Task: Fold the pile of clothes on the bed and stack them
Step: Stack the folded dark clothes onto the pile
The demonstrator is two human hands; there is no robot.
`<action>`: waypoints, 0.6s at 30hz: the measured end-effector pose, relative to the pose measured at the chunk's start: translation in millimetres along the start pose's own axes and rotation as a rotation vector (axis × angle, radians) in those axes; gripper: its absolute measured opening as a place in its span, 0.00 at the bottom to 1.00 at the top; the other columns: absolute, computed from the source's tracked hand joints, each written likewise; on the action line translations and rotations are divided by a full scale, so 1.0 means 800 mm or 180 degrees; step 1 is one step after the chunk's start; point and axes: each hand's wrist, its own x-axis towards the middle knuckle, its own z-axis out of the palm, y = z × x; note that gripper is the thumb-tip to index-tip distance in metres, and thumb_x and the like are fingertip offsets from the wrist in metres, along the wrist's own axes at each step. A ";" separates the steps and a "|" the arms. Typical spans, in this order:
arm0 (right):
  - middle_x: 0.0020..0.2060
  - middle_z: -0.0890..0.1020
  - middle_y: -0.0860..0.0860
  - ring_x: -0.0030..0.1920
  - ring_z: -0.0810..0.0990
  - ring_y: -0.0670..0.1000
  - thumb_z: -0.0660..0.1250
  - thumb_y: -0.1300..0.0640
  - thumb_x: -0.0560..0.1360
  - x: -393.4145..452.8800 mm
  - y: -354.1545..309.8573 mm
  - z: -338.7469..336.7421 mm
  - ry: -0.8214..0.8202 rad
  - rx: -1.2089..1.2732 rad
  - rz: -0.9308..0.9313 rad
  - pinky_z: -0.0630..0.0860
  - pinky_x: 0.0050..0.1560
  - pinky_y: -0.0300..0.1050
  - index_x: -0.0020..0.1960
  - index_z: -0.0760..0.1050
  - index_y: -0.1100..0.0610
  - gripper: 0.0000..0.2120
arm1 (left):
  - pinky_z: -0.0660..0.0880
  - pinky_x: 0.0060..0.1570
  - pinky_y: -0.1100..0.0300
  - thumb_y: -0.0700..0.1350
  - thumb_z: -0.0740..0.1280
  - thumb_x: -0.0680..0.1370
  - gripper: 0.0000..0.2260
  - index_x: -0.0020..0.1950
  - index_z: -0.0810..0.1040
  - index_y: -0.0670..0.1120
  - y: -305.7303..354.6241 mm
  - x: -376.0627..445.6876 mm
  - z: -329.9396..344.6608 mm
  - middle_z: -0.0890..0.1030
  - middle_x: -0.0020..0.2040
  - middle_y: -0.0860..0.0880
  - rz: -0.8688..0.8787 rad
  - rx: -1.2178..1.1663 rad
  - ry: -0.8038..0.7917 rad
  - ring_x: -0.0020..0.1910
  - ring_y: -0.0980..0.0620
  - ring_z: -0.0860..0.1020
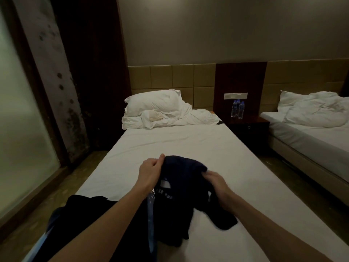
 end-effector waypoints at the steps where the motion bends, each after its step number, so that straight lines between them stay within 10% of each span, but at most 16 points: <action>1: 0.24 0.76 0.46 0.32 0.72 0.50 0.60 0.56 0.83 0.001 -0.014 -0.002 0.0186 -0.0055 0.0012 0.67 0.32 0.42 0.34 0.72 0.56 0.19 | 0.74 0.47 0.58 0.53 0.64 0.81 0.10 0.52 0.80 0.48 0.001 -0.001 -0.004 0.79 0.47 0.51 0.0009 -0.0151 -0.0233 0.45 0.54 0.78; 3: 0.21 0.71 0.48 0.27 0.69 0.50 0.60 0.44 0.81 -0.001 -0.047 -0.003 0.0171 -0.0153 0.0155 0.63 0.31 0.44 0.30 0.69 0.55 0.25 | 0.73 0.62 0.58 0.49 0.67 0.78 0.25 0.75 0.67 0.53 0.010 -0.010 -0.005 0.75 0.65 0.52 0.0068 -0.0672 -0.0893 0.61 0.55 0.77; 8: 0.53 0.84 0.61 0.56 0.83 0.61 0.60 0.29 0.74 -0.011 -0.097 -0.015 -0.0892 -0.0226 0.0749 0.79 0.57 0.52 0.58 0.82 0.62 0.37 | 0.74 0.64 0.60 0.43 0.72 0.77 0.27 0.74 0.68 0.50 0.042 -0.036 0.034 0.78 0.65 0.55 0.1010 -0.0112 -0.1877 0.64 0.58 0.77; 13: 0.58 0.81 0.59 0.57 0.82 0.60 0.75 0.52 0.72 -0.022 -0.118 -0.066 -0.1392 -0.0989 0.0591 0.78 0.61 0.58 0.64 0.75 0.59 0.24 | 0.76 0.49 0.55 0.45 0.67 0.80 0.05 0.53 0.82 0.47 0.060 -0.013 0.020 0.84 0.45 0.54 0.1364 0.0676 -0.1382 0.46 0.55 0.81; 18: 0.56 0.81 0.54 0.53 0.83 0.55 0.71 0.65 0.71 -0.026 -0.125 -0.098 -0.1095 -0.2311 0.0072 0.82 0.52 0.50 0.62 0.77 0.55 0.20 | 0.67 0.41 0.54 0.51 0.56 0.85 0.19 0.38 0.71 0.42 0.074 -0.007 -0.002 0.75 0.32 0.53 0.1022 0.0672 -0.0738 0.34 0.56 0.72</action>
